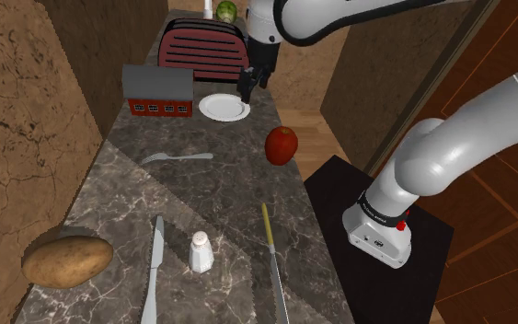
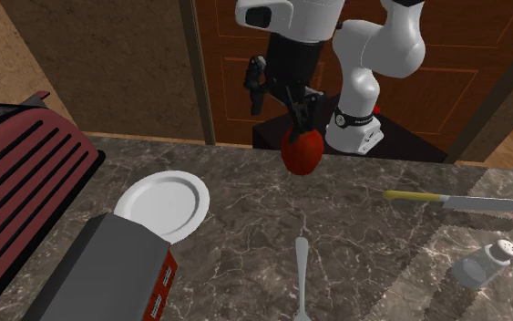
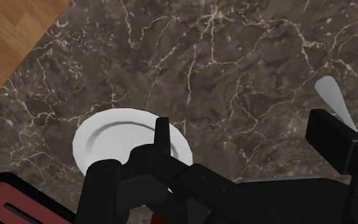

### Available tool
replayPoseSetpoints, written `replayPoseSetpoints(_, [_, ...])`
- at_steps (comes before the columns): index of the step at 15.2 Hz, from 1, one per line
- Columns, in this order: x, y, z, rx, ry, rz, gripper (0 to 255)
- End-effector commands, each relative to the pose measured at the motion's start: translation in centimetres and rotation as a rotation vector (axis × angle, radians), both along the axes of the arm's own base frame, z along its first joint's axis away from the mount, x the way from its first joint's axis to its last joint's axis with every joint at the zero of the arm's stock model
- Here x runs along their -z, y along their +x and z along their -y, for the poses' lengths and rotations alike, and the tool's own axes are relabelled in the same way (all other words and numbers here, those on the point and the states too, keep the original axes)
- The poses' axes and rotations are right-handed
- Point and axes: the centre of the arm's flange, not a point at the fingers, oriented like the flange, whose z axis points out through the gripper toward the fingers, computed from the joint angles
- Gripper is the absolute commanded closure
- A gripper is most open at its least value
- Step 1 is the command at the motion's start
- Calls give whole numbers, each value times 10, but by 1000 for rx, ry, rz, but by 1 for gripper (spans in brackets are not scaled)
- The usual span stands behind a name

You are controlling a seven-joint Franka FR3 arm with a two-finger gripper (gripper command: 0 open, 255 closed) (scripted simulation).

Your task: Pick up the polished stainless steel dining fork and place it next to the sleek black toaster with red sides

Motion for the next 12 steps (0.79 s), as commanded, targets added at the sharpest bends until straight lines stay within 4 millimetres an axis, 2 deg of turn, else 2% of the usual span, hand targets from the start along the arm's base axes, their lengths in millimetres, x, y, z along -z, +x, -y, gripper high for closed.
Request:
replayPoseSetpoints(1, [11, 9, -20, -29, 2, 0, 0])
replayPoseSetpoints(12, [82, 59, -131, -184, 10, -4, 0])
